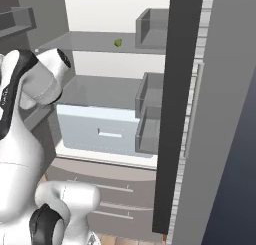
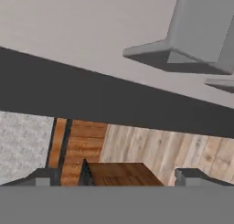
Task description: There is a bowl on the dining counter. Grab a lemon wedge from the fridge and place it in the bowl. Then get the liquor bottle and glass cup from the cabinet and place them next to the bowl.
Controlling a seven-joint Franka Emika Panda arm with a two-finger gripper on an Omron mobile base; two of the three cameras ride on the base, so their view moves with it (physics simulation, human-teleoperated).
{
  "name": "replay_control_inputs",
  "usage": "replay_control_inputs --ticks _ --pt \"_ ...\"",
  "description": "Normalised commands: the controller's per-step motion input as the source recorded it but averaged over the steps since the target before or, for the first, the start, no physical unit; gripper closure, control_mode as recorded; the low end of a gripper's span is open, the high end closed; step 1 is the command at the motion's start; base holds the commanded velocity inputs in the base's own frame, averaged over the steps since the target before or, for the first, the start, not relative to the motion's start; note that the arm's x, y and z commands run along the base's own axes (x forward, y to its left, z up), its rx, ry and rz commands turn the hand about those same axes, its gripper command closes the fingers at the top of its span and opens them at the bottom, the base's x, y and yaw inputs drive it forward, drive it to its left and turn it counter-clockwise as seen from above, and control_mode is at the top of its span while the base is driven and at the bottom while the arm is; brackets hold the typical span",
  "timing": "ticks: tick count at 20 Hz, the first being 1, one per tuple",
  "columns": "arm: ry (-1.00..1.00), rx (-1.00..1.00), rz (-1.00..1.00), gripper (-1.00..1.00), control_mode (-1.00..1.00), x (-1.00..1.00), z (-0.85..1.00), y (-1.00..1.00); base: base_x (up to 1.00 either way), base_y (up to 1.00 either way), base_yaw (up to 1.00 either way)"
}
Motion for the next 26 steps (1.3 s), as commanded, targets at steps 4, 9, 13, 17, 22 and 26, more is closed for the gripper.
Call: replay_control_inputs --ticks 4,9,13,17,22,26 --pt "-0.18 -0.26 -0.06 -1.0 -1.0 -0.78 -0.02 -0.8 0.0 0.0 0.0" --pt "-0.22 -0.44 -0.2 -1.0 -1.0 -0.5 -0.09 -0.68 0.0 0.0 0.0" --pt "-0.3 -0.38 -0.3 -1.0 -1.0 -0.33 -0.04 -0.63 0.0 0.0 0.0" --pt "-0.29 -0.3 -0.34 -1.0 -1.0 -0.17 -0.02 -0.57 0.0 0.0 0.0" --pt "-0.26 -0.23 -0.31 -1.0 -1.0 -0.14 -0.06 -0.52 0.0 0.0 0.0" --pt "-0.17 -0.06 -0.15 -1.0 -1.0 0.0 -0.06 -0.21 0.0 0.0 0.0"
